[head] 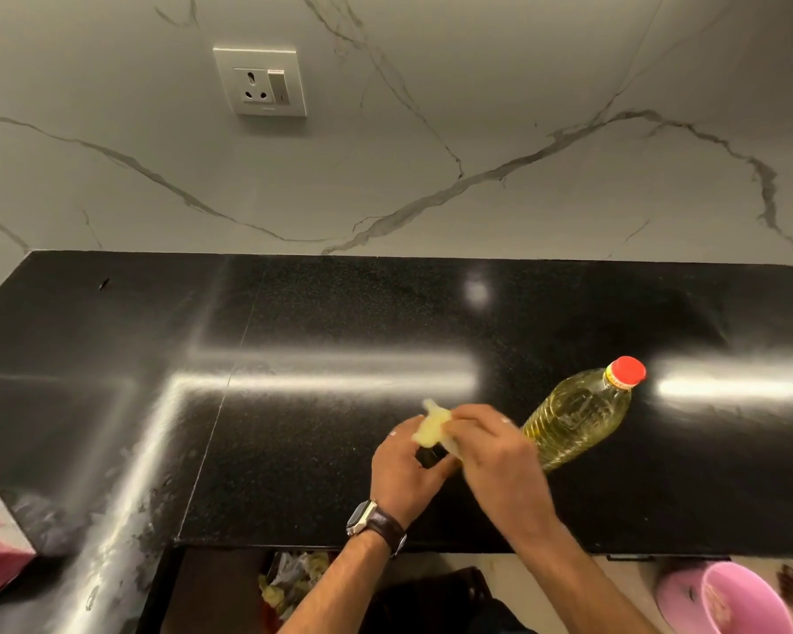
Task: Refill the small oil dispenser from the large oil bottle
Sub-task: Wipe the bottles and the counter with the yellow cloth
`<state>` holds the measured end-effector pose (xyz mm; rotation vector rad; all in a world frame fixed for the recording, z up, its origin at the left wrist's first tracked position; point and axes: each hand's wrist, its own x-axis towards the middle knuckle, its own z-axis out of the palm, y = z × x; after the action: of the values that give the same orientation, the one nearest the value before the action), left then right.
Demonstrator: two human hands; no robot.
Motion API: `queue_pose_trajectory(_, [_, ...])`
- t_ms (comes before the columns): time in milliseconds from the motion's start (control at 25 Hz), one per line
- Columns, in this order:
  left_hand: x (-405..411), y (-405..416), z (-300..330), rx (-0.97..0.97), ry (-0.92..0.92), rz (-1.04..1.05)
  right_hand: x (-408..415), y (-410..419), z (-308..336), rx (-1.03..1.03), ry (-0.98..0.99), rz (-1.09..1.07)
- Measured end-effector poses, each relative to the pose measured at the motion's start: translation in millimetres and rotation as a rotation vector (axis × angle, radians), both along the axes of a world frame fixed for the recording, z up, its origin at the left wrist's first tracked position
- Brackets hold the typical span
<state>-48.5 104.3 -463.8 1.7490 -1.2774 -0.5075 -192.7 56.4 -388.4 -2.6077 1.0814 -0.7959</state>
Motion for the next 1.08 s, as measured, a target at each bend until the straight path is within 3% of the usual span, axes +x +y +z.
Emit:
queue_pose_trajectory(80, [0,-1,-2,-0.049,-0.051,0.007,8,2,-16,-0.122,0.213,0.151])
queue_pose_trajectory(160, [2,-4,-1,-0.089,-0.083,0.011,-2,-3,-28,-0.179,0.298,0.185])
queue_pose_trajectory(480, [5,-5,-4,-0.048,-0.114,0.029,-15,7,-45,-0.054,0.069,0.014])
queue_pose_trajectory(640, [6,-2,-2,0.024,-0.108,-0.002,-13,10,-47,0.060,-0.050,-0.119])
queue_pose_trajectory(840, [5,-2,-1,0.030,-0.103,0.011,-26,-4,-38,0.373,-0.211,-0.357])
queue_pose_trajectory(920, [4,-2,-4,0.032,-0.114,0.011,-21,-9,-28,0.524,-0.261,-0.285])
queue_pose_trajectory(1080, [4,-2,-4,0.022,-0.123,0.012,-8,-11,-31,0.649,-0.092,-0.079])
